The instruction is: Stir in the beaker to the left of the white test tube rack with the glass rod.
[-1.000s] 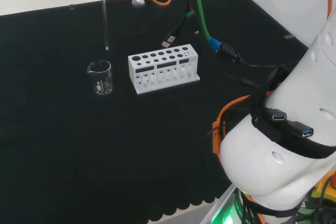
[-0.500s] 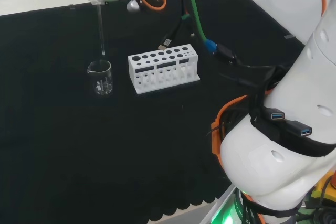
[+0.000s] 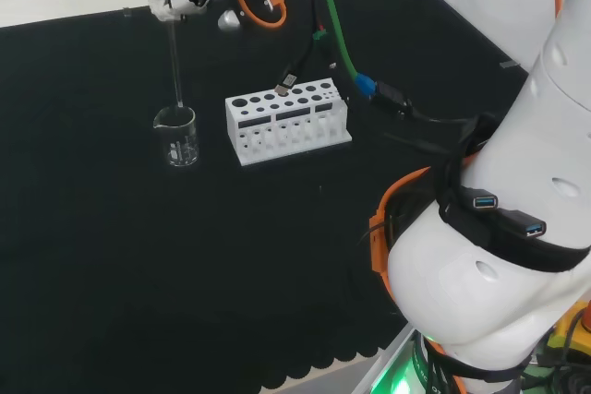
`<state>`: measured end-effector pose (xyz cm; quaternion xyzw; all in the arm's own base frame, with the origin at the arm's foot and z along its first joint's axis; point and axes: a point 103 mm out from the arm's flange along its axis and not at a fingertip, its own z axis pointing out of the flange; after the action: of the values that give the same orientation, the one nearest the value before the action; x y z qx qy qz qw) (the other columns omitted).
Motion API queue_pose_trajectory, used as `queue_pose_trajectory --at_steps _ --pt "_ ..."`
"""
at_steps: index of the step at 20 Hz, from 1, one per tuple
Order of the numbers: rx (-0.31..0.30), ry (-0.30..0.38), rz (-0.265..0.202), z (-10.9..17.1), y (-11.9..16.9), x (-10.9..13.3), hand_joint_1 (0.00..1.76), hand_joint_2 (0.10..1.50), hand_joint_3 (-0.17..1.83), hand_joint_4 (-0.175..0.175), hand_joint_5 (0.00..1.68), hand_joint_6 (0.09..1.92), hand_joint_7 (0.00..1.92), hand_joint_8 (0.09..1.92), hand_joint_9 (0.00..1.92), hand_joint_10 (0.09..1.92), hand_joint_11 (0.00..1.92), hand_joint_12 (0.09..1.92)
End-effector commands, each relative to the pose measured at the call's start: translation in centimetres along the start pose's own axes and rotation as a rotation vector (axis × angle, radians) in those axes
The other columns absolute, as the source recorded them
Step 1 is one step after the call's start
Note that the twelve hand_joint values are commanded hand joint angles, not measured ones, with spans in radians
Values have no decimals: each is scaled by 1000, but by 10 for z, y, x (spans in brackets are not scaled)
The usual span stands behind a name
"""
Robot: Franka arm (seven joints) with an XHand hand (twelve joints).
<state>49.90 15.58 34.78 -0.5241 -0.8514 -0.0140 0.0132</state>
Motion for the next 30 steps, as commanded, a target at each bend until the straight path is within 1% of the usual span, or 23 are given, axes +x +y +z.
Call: queue_pose_trajectory --at_steps 1,5,8,17,30 --pt "9 3 -6 12 3 2 1318 1089 -175 -175 1222 396 1282 783 1633 532 1513 696" --pt "12 16 -9 21 6 -3 1318 1089 -175 -175 1223 394 1282 782 1634 532 1514 697" --pt "20 5 -15 29 9 -8 1318 1089 -175 -175 1224 393 1282 782 1634 532 1514 697" --pt "38 6 -23 47 17 -19 1318 1088 -175 -175 1226 390 1283 780 1635 532 1516 699" --pt "75 12 -41 84 31 -16 1318 1088 -175 -175 1228 385 1285 777 1636 531 1516 701"
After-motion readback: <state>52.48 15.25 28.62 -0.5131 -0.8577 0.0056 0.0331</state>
